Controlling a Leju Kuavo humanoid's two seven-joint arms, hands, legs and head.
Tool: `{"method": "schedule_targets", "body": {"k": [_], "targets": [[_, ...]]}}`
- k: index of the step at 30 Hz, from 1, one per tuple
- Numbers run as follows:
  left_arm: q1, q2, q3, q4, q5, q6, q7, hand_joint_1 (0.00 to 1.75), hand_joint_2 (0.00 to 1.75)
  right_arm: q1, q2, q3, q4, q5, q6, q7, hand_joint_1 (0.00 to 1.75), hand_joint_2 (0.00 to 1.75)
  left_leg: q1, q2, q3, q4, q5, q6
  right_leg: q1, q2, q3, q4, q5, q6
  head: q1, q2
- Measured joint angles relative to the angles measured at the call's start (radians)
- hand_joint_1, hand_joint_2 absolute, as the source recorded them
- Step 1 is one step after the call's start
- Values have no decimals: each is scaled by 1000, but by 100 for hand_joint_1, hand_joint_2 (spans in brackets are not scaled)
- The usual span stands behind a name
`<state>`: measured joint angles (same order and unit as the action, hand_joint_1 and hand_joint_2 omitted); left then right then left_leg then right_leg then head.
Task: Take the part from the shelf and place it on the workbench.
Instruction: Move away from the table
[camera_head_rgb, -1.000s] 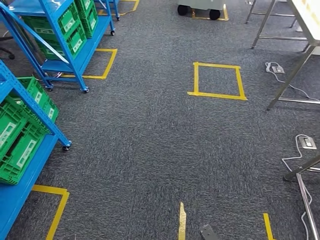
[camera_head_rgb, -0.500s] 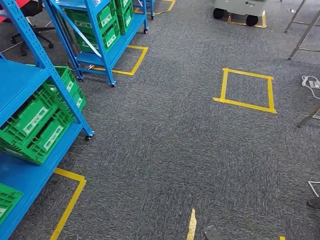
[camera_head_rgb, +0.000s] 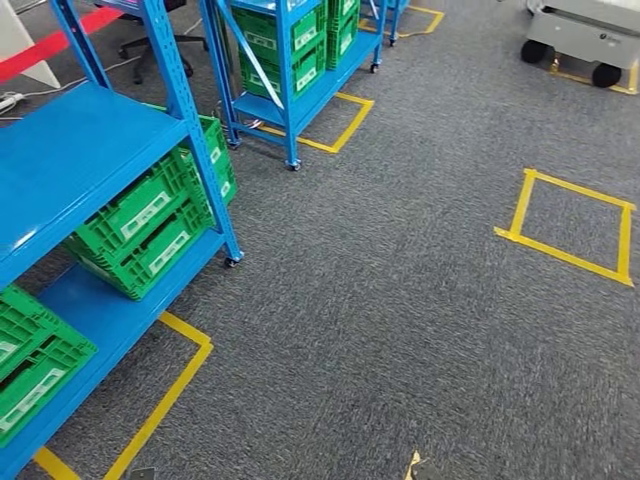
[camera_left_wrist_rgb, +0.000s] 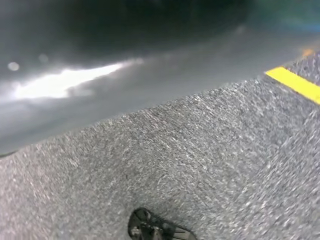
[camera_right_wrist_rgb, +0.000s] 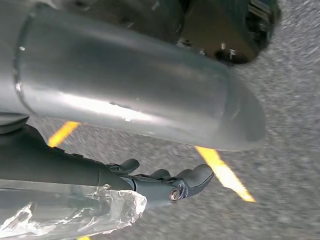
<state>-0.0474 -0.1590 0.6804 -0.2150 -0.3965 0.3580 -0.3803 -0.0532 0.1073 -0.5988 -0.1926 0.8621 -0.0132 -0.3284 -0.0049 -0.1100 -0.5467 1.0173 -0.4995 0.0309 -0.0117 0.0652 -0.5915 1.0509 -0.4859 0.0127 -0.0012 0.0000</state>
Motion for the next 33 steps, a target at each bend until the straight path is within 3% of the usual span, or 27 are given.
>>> {"method": "schedule_targets", "body": {"k": [1, 3, 4, 6, 7, 8, 10, 11, 12, 14, 16, 17, 18, 19, 21, 23, 25, 26, 27, 29, 30, 31, 32, 33], "targets": [[0, -1, 0, 0, 0, 1, 0, 0, 0, -1, -1, 0, 0, 0, 0, 0, 0, 0, 1, -12, -2, 0, -1, -4, 0, 11, 10, -21, 1, -1, 0, 0], [2, -1, 0, 0, 0, 3, 0, 0, 0, -4, -1, 0, 0, 0, 1, 0, 0, 0, 5, -30, -4, -1, -3, -16, -2, -3, 25, -38, -6, 0, 1, 0], [4, 0, 0, 0, 0, 4, 0, 0, 0, -6, -1, 0, 0, 0, 1, 0, 0, 0, 4, -19, -5, 4, -8, -22, -4, -12, 32, -45, -7, -1, 0, 0], [3, 1, 0, 0, 0, 7, 0, 0, 0, -7, -1, -1, 0, 0, 1, 0, 0, 0, 1, 34, -34, 64, -39, -35, -9, -38, 53, -59, -12, -9, -6, 0], [1, 1, 0, 0, 0, 8, 0, 0, 0, -6, -1, -1, 0, 0, 1, 0, 0, 0, 1, 67, -66, 122, -62, -40, -8, -53, 62, -61, -18, -12, -9, 0], [-1, 1, 0, 0, 0, 8, 0, 0, 0, -5, -1, -1, 0, 0, 1, 0, 0, 0, 3, 85, -106, 189, -84, -44, -7, -68, 69, -62, -25, -14, -10, 0], [0, 1, 0, 0, 0, 8, 0, 0, 0, -4, -1, -1, 0, 0, 2, 0, 0, 0, 9, 98, -164, 272, -89, -50, -7, -96, 87, -62, -40, -13, -10, 0], [3, 1, 0, 0, 0, 8, 0, 0, 0, -4, -1, -1, 0, 0, 2, 0, 0, 0, 11, 102, -168, 264, -63, -51, -7, -109, 98, -62, -49, -12, -10, 0], [5, 2, 0, 0, 0, 8, 0, 0, 0, -4, -1, -1, 0, 0, 2, 0, 0, 0, 12, 109, -154, 220, -21, -51, -7, -122, 110, -62, -59, -9, -11, 0], [5, 2, 0, 0, 0, 8, 0, 0, 0, -4, -1, -2, 0, 0, 3, 0, 0, 0, 5, 154, -101, 98, 47, -42, -4, -145, 129, -62, -80, 0, -11, 0], [1, 2, -1, 0, 0, 8, 0, 0, 0, -5, -1, -2, 0, 0, 3, 0, 0, 0, -5, 191, -70, 30, 50, -26, 3, -170, 142, -66, -98, 12, -11, 0], [0, 2, -1, 0, 0, 8, 0, 0, 0, -6, -1, -2, 0, 0, 3, 0, 0, 0, -8, 192, -66, 23, 39, -18, 6, -181, 152, -67, -101, 18, -10, 0], [0, 2, -1, 0, 0, 8, 0, 0, 0, -9, -1, -2, 0, 0, 3, 0, 0, 0, -6, 178, -63, 18, 33, -10, 7, -188, 163, -67, -102, 23, -9, 0], [3, 2, 0, 0, 0, 8, 0, 0, 0, -10, -1, -2, 0, 1, 3, 0, 0, 0, -3, 164, -57, 13, 30, -5, 5, -179, 169, -62, -105, 27, -6, 0], [4, 2, 0, 0, 0, 10, -2, 0, 0, -13, -1, -2, -1, 1, 4, -1, 0, 0, 1, 137, -42, 9, 24, 6, -1, -125, 145, -5, -131, 33, -5, 0], [1, 0, 0, 0, 0, 14, -10, 0, 0, -12, 0, -2, 0, 0, 1, -3, 0, 0, 3, 110, -34, 8, 19, 13, -4, -76, 65, 121, -184, 35, -3, 0], [0, 0, 0, 0, 0, 17, -18, 0, 0, -7, 2, -2, 0, -2, -11, -5, 0, 0, 3, 80, -25, 8, 11, 14, -4, -68, -20, 220, -218, 37, -2, 0], [1, 0, 0, 0, -1, 19, -20, 0, 0, -5, 4, -2, 0, -2, -18, -6, 0, 0, 3, 64, -18, 9, 6, 12, -4, -67, -42, 223, -207, 36, -2, 0], [3, 0, 0, 0, -1, 20, -21, 0, 0, -4, 6, -3, 0, -3, -23, -7, 0, 0, 3, 49, -8, 9, -1, 10, -5, -64, -48, 192, -173, 35, -2, 0], [5, 0, 0, 0, -2, 20, -24, 0, 0, -2, 10, -3, 0, -3, -29, -8, 0, 0, 4, 23, 11, 10, -15, 2, -9, -34, -31, 78, -71, 33, -2, 0], [3, 1, 0, 0, -2, 21, -25, 0, 0, 0, 11, -4, 1, -3, -30, -8, 0, 0, 4, 10, 15, 11, -21, -3, -11, -16, -22, 33, -43, 29, -2, 0], [2, 1, 0, 0, -2, 22, -25, 0, 0, 0, 12, -4, 1, -3, -31, -9, 0, 0, 6, -1, 15, 12, -25, -9, -10, -3, -15, 5, -23, 25, -3, 0], [1, 1, 0, 1, -2, 24, -24, 0, 0, 1, 14, -4, 2, -3, -31, -9, 0, 0, 7, -11, 14, 13, -27, -15, -8, 1, -11, -3, -24, 18, -3, 0], [2, 1, 0, 1, -2, 26, -21, 0, 0, 0, 15, -4, 2, -3, -32, -9, 0, 0, 9, -17, 13, 12, -28, -20, -5, -8, -5, -7, -22, 11, -4, 0]]}}
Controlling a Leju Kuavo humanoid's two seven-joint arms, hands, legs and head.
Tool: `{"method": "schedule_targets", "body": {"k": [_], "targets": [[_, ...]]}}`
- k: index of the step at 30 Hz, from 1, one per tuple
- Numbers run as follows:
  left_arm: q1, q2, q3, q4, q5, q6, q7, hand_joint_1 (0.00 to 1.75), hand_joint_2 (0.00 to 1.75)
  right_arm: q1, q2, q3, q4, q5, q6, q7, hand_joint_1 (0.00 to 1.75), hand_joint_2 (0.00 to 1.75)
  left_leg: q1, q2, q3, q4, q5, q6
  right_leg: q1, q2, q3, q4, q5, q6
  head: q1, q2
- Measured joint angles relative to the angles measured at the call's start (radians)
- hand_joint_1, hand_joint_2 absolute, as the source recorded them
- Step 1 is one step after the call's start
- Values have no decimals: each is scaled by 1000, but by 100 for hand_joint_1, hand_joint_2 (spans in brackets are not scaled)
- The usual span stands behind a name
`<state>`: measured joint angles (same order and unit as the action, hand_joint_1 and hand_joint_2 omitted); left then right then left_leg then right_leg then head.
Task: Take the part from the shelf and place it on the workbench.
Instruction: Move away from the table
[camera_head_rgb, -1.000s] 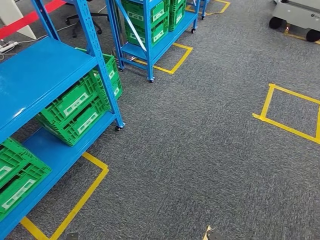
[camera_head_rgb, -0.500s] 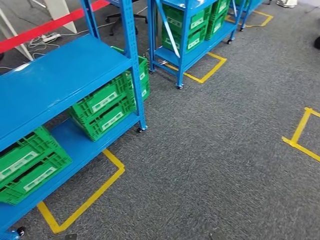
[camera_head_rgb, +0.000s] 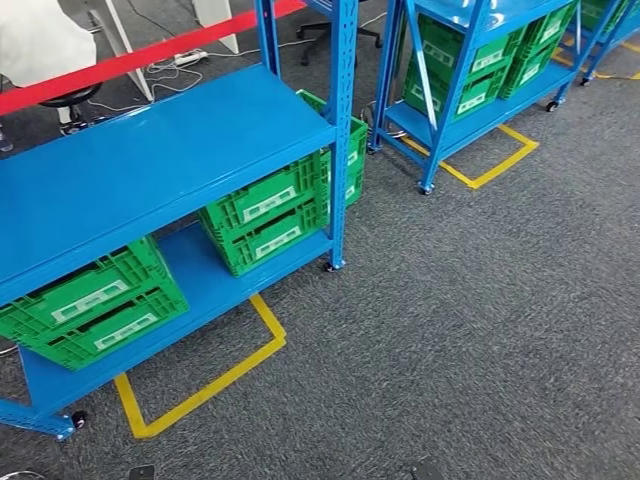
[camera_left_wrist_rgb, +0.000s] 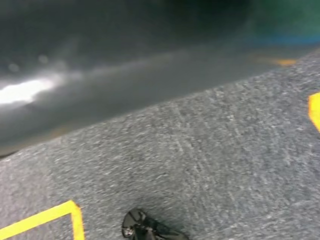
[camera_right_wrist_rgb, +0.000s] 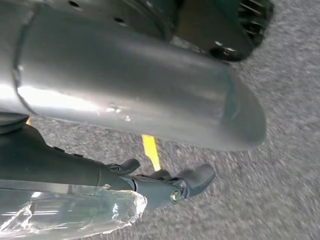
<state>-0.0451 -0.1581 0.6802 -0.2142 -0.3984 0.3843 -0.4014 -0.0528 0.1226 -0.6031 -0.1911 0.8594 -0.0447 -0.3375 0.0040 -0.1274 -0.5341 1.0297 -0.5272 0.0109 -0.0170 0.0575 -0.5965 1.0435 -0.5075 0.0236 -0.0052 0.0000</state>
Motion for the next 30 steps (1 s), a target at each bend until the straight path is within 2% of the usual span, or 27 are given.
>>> {"method": "schedule_targets", "body": {"k": [1, 3, 5, 6, 7, 8, 9, 10, 11, 13, 14, 16, 17, 18, 20, 22, 23, 24, 25, 26, 27, 28, 29, 30], "targets": [[2, 0, 0, 0, 0, 2, 4, 0, 0, -1, 2, 0, 0, 0, 0, 0, 0, 0, 1, 3, 0, 2, -2, -5, 1, -10, 8, -4, 7, -6, -1, 0], [2, 0, 0, 0, 0, 4, 9, 0, 0, -1, 6, -1, 0, 0, -1, 0, 0, 0, 0, 46, -16, 41, -23, -15, 0, -30, 23, -14, 7, -17, -4, 0], [-3, 0, 0, 0, 1, 5, 9, 0, 0, -1, 7, -2, 0, 0, -2, 0, 0, 0, -1, 98, -75, 150, -73, -24, 3, -56, 35, -20, 1, -27, -6, 0], [-5, 0, 0, 0, 1, 4, 9, 0, 0, -1, 7, -2, 0, 0, -2, 0, 0, 0, 0, 109, -111, 210, -97, -27, 5, -70, 39, -20, -4, -32, -6, 0], [-5, 0, 0, 0, 1, 4, 9, 0, 0, -2, 7, -3, 0, 0, -1, 0, 0, 0, 0, 114, -138, 251, -106, -28, 8, -82, 43, -20, -8, -34, -6, 0], [-4, 0, 0, 0, 1, 4, 9, 0, 0, -2, 8, -3, 0, 0, -1, 0, 0, 0, 0, 117, -150, 262, -97, -27, 10, -94, 48, -20, -12, -36, -6, 0], [-2, 0, 0, 0, 1, 4, 9, 0, 0, -2, 8, -3, 0, 0, -1, 0, 0, 0, -1, 119, -144, 236, -69, -23, 12, -104, 54, -20, -17, -36, -6, 0], [0, 0, 1, 0, 2, 5, 10, 0, 0, -2, 10, -4, 0, 0, 0, 0, 0, 0, -3, 128, -124, 182, -27, -17, 14, -115, 60, -20, -21, -36, -6, 0], [0, 1, 1, 0, 2, 5, 10, 0, 0, -2, 12, -4, 0, 0, 0, 0, 0, 0, -10, 151, -98, 119, 11, -8, 16, -126, 66, -21, -25, -36, -6, 0], [-5, 3, 1, 0, 2, 7, 10, 0, 0, -2, 16, -4, 0, 0, 0, 0, 0, 0, -23, 194, -62, 24, 43, 6, 22, -147, 72, -20, -32, -31, -8, 0], [-6, 3, 1, 0, 2, 8, 10, 0, 0, -3, 17, -4, 0, 0, 0, 0, 0, 0, -28, 204, -58, 7, 44, 10, 24, -158, 74, -21, -35, -27, -9, 0], [-4, 3, 2, 0, 1, 10, 10, 0, 0, -6, 17, -4, 0, 0, 0, -1, 0, 0, -27, 186, -56, -4, 51, 12, 27, -179, 78, -23, -41, -18, -11, 0], [-1, 3, 2, 0, 1, 10, 10, 0, 0, -7, 17, -4, 0, 0, 0, -2, 0, 0, -24, 175, -53, -11, 57, 14, 26, -169, 77, -18, -50, -13, -9, 0], [0, 2, 2, 0, 1, 11, 10, 0, 0, -9, 17, -4, 0, 0, 0, -3, 0, 0, -20, 164, -50, -18, 62, 17, 24, -148, 71, 0, -64, -8, -8, 0], [-3, 1, 3, 0, 1, 11, 10, 0, 0, -9, 17, -4, 0, 0, 0, -5, 0, 0, -13, 140, -47, -25, 68, 21, 18, -87, 26, 95, -118, 0, -4, 0], [-6, -2, 3, 0, 1, 11, 10, 0, 0, -7, 17, -5, 0, 0, 0, -5, 0, 0, -12, 115, -49, -25, 68, 23, 14, -63, -34, 215, -166, 7, -1, 0], [-6, -2, 3, 0, 1, 11, 10, 0, 0, -5, 17, -5, 0, 0, 0, -5, 0, 0, -11, 105, -49, -25, 68, 23, 12, -60, -54, 250, -174, 10, -1, 0], [-6, -3, 4, 0, 1, 11, 11, 0, 0, -4, 17, -5, 0, 0, 0, -4, 0, 0, -10, 94, -48, -24, 68, 22, 10, -60, -61, 257, -165, 12, -1, 0], [-5, -3, 4, 0, 2, 11, 11, 0, 0, -4, 17, -5, 0, 1, 0, -4, 0, 0, -9, 83, -47, -24, 68, 21, 7, -59, -53, 231, -139, 15, -1, 0], [-4, -3, 5, 0, 2, 11, 12, 0, 0, -4, 17, -5, 0, 1, 0, -4, 0, 0, -7, 70, -47, -22, 68, 18, 3, -53, -32, 180, -103, 19, -1, 0], [-4, -3, 5, 0, 2, 11, 13, 0, 0, -4, 17, -5, 0, 1, 0, -4, 0, 0, -4, 57, -47, -19, 66, 13, -3, -37, -3, 114, -66, 24, -1, 0], [-5, -3, 5, 0, 2, 11, 13, 0, 0, -4, 18, -5, 0, 2, 0, -4, 0, 0, -3, 43, -49, -13, 64, 7, -8, -12, 24, 52, -41, 28, 0, 0], [-6, -3, 5, 0, 2, 11, 13, 0, 0, -4, 18, -5, 0, 2, 0, -4, 0, 0, -2, 31, -52, -9, 64, -1, -12, 9, 45, 10, -29, 27, 0, 0], [-6, -3, 5, 0, 2, 11, 13, 0, 0, -4, 18, -5, 0, 2, 0, -4, 0, 0, -1, 20, -57, -6, 65, -8, -13, 24, 55, -8, -30, 24, 1, 0]]}}
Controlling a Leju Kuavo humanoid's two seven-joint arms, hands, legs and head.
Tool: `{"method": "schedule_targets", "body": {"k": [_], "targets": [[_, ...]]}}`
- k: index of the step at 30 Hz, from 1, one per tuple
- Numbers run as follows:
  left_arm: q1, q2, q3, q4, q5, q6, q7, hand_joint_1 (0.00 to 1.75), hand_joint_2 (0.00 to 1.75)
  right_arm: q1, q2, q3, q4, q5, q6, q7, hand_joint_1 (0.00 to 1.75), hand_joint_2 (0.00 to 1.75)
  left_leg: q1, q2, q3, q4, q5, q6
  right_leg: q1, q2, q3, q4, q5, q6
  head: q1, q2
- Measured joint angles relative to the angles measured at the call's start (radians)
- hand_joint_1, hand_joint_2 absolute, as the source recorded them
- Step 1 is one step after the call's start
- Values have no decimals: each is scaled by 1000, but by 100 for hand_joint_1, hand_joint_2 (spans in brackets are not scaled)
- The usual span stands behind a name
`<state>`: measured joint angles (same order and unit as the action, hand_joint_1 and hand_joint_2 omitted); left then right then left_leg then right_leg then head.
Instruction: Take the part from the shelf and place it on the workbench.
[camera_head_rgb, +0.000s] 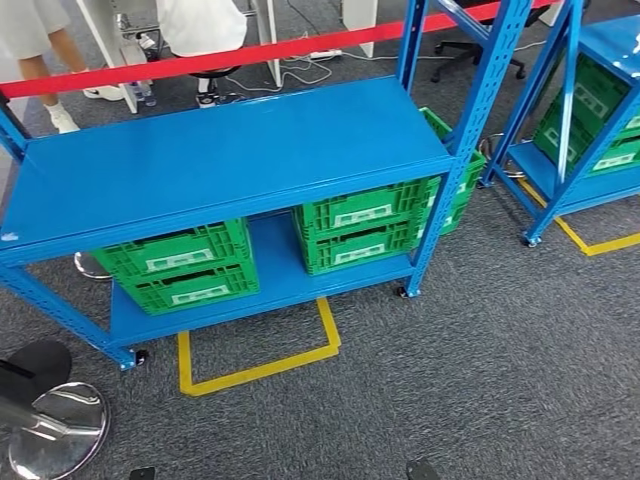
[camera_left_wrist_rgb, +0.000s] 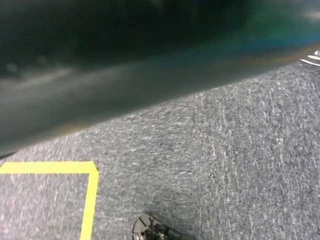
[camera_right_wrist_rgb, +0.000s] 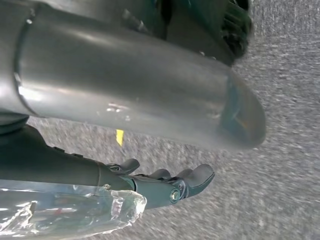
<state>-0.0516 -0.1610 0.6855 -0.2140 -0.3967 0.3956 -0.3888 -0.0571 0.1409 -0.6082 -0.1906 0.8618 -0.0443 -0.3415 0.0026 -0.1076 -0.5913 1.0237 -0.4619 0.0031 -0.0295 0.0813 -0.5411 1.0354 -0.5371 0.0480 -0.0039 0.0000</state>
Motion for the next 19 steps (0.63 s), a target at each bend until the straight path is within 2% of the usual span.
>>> {"method": "schedule_targets", "body": {"k": [1, 2, 3, 5, 6, 7, 8, 9, 10, 11, 13, 15, 16, 19], "targets": [[1, 0, 0, 0, 0, 0, 0, 0, 0, 0, 0, 0, 0, 1, 0, 0, 0, 0, 1, -11, -5, 1, 3, -7, 2, 2, 4, -4, -2, -6, 0, 0], [3, 0, 0, 0, 0, 0, 0, 0, 0, -1, 0, 0, 0, 1, 0, 1, 0, 0, 3, -22, -8, -1, 6, -13, 4, -10, 6, -4, -1, -15, 0, 0], [5, 1, 0, 0, 0, 0, 0, 0, 0, -1, 0, 0, 0, 1, 0, 1, 0, 0, 4, -17, -11, 1, 5, -18, 5, -21, 7, -6, 2, -22, 0, 0], [6, 1, 1, 0, 0, 0, 0, 0, 0, -2, 1, -1, 0, 2, -1, 1, 0, 0, 3, 29, -33, 47, -25, -25, 6, -46, 9, -12, 7, -38, -7, 0], [4, 0, 1, 0, 0, 0, 0, 0, 0, -2, 1, -1, 0, 3, -2, 1, 0, 0, 1, 62, -57, 100, -55, -28, 8, -61, 10, -13, 7, -44, -10, 0], [2, 0, 2, 0, -1, 0, 0, 0, 0, 0, 1, -1, 0, 3, -2, 1, 0, 0, 1, 83, -88, 165, -87, -30, 11, -77, 10, -13, 6, -48, -13, 0], [0, 0, 2, 0, -1, 0, 0, 0, 0, 2, 1, -1, 0, 3, -2, 1, 0, 0, 2, 92, -116, 227, -113, -31, 14, -94, 10, -13, 4, -50, -14, 0], [1, 0, 2, 0, -1, 0, 0, 0, 0, 3, 1, -1, 0, 3, -3, 1, 0, 0, 2, 96, -133, 266, -123, -30, 16, -109, 10, -13, 3, -52, -14, 0], [3, -1, 2, 0, -1, -1, 0, 0, 0, 3, 1, -1, 0, 3, -3, 1, 0, 0, 1, 98, -133, 270, -114, -28, 18, -124, 11, -13, 1, -53, -14, 0], [4, -1, 3, 0, -1, -1, 0, 0, 0, 1, 1, -2, 0, 3, -4, 1, 0, 0, 0, 101, -114, 239, -90, -24, 20, -136, 13, -13, 0, -54, -14, 0], [6, -1, 4, 0, -1, -2, 0, 0, 0, -2, 1, -2, 0, 2, -7, 0, 0, 0, -6, 113, -44, 113, -33, -10, 23, -153, 16, -13, -4, -51, -13, 0], [5, -1, 5, 0, -3, -3, 0, 0, 0, -8, 2, -3, 0, 0, -12, 3, 0, 0, -13, 127, 6, 19, -13, -1, 27, -161, 12, -11, -9, -46, -12, 0], [7, -1, 5, 0, -5, -3, 0, 0, 0, -11, 2, -3, 0, 2, -13, 8, 0, 0, -15, 130, 15, 1, -16, -3, 28, -164, 8, -11, -11, -45, -12, 0], [11, -2, 6, 0, -12, -2, 1, 0, 0, -14, 0, -3, 0, 12, -7, 23, 0, 0, -16, 130, 17, -7, -16, -12, 28, -165, 7, -14, -11, -49, -12, 0]]}}
